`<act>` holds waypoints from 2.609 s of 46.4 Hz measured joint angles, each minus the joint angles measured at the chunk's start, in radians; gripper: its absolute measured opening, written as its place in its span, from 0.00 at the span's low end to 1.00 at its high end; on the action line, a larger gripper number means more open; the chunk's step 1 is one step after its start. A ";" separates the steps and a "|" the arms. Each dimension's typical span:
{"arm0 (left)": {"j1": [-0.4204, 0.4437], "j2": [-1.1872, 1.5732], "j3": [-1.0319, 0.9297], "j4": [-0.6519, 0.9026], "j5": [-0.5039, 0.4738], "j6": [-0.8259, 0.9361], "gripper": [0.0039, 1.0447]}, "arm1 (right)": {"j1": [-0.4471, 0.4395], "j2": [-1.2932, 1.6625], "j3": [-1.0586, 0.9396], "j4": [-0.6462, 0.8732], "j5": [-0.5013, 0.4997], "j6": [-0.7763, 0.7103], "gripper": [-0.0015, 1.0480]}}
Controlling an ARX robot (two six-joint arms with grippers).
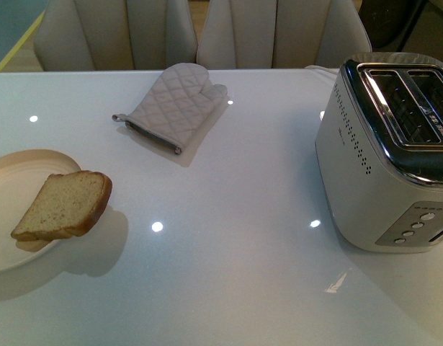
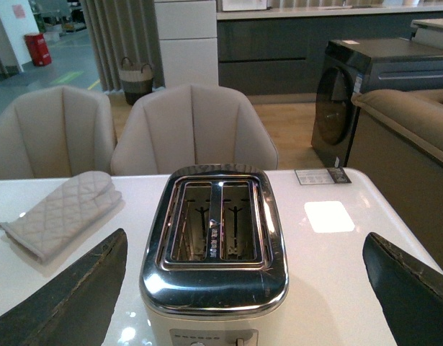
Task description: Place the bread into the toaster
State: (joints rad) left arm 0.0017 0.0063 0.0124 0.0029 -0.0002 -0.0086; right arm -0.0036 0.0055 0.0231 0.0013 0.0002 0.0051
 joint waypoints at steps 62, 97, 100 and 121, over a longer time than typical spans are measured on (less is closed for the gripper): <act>0.415 1.916 0.563 0.554 0.063 -0.421 0.94 | 0.002 0.000 0.000 0.000 0.000 0.000 0.91; 0.404 2.314 0.792 0.513 -0.008 -0.404 0.74 | 0.002 -0.001 0.000 0.000 0.000 0.000 0.91; 0.398 2.321 0.794 0.513 -0.008 -0.407 0.65 | 0.002 0.000 0.000 0.000 0.000 0.000 0.91; 0.367 2.350 0.782 0.566 0.022 -0.451 0.04 | 0.002 0.000 0.000 0.000 0.000 0.000 0.91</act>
State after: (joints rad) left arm 0.3687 2.3562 0.7940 0.5686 0.0219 -0.4591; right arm -0.0021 0.0051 0.0231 0.0013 0.0002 0.0051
